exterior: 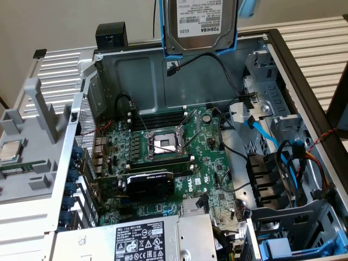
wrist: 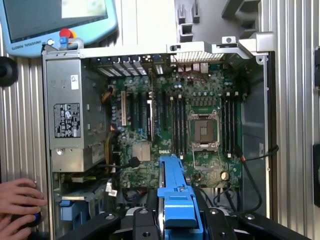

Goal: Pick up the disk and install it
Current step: 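Pick up the disk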

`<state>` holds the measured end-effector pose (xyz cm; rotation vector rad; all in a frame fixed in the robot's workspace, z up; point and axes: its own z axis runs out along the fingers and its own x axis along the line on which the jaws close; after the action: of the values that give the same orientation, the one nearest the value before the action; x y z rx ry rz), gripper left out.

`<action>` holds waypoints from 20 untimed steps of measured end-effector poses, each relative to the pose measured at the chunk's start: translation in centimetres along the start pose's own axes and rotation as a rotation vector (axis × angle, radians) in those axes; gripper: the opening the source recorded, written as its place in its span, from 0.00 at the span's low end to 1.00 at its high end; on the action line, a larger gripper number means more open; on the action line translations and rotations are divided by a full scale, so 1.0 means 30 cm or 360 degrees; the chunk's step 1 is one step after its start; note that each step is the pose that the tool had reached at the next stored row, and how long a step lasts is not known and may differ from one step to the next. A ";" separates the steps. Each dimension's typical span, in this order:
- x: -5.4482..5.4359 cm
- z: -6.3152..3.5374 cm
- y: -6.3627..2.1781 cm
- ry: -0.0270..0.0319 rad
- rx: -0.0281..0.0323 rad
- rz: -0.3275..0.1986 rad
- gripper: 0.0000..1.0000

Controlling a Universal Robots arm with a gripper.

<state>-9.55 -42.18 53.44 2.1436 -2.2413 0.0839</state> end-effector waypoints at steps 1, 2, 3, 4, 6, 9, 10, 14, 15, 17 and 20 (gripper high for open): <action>0.005 0.001 -0.003 -0.00033 -0.00002 0.0001 0.37; 0.010 0.001 -0.004 -0.00056 -0.00005 0.0002 0.37; 0.015 0.001 -0.005 -0.00071 -0.00006 0.0004 0.37; 0.020 0.002 -0.005 -0.00077 -0.00007 0.0007 0.37; 0.032 0.003 -0.006 -0.00085 -0.00012 0.0014 0.37; 0.050 0.004 -0.007 -0.00101 -0.00019 0.0022 0.37; 0.057 0.004 -0.008 -0.00109 -0.00020 0.0024 0.37; 0.077 0.006 -0.013 -0.00127 -0.00025 0.0031 0.37; 0.080 0.006 -0.015 -0.00126 -0.00027 0.0032 0.37; 0.085 0.006 -0.019 -0.00128 -0.00027 0.0034 0.37; 0.085 0.006 -0.020 -0.00127 -0.00032 0.0034 0.37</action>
<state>-9.06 -44.76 53.42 2.1230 -2.2680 0.0739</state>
